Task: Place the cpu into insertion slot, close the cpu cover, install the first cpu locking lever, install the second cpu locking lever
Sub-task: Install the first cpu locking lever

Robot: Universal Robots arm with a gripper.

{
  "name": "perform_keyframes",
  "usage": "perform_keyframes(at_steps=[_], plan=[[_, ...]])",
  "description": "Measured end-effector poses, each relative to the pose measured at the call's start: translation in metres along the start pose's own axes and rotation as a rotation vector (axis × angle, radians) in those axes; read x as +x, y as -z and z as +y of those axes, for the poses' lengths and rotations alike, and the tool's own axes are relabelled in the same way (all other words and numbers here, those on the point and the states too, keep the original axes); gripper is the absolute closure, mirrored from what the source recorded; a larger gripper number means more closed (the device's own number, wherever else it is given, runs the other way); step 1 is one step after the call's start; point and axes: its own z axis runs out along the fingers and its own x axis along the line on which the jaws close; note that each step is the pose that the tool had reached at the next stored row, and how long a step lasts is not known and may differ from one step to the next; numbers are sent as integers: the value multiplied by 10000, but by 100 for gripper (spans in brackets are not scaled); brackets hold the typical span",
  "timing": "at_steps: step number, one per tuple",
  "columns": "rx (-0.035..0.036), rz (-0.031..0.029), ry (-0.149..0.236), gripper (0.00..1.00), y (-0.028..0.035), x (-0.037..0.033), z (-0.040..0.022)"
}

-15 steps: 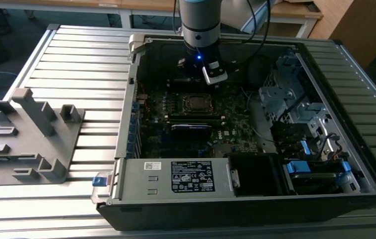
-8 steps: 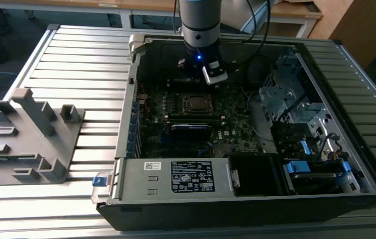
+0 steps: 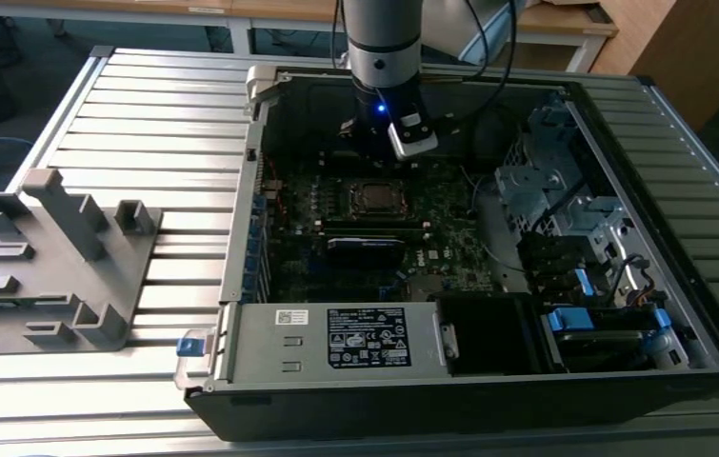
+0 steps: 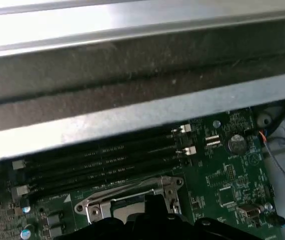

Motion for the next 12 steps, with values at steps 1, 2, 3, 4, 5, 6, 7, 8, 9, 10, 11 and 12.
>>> perform_keyframes(at_steps=[1,2,3,4,5,6,7,8,9,10,11,12], plan=[[1,0,1,89,0,0,0],[1,0,3,89,0,0,0],[-4,2,18,89,-1,0,0],[-11,6,57,89,-1,1,0],[-22,12,131,89,-2,0,0],[-37,21,231,89,-2,1,0],[-56,31,353,89,-3,1,0],[-76,43,488,89,-4,1,0],[-93,54,616,89,-5,1,0],[-87,55,679,89,-6,1,0],[-54,52,698,89,-5,1,0],[-42,50,701,89,-5,1,0]])
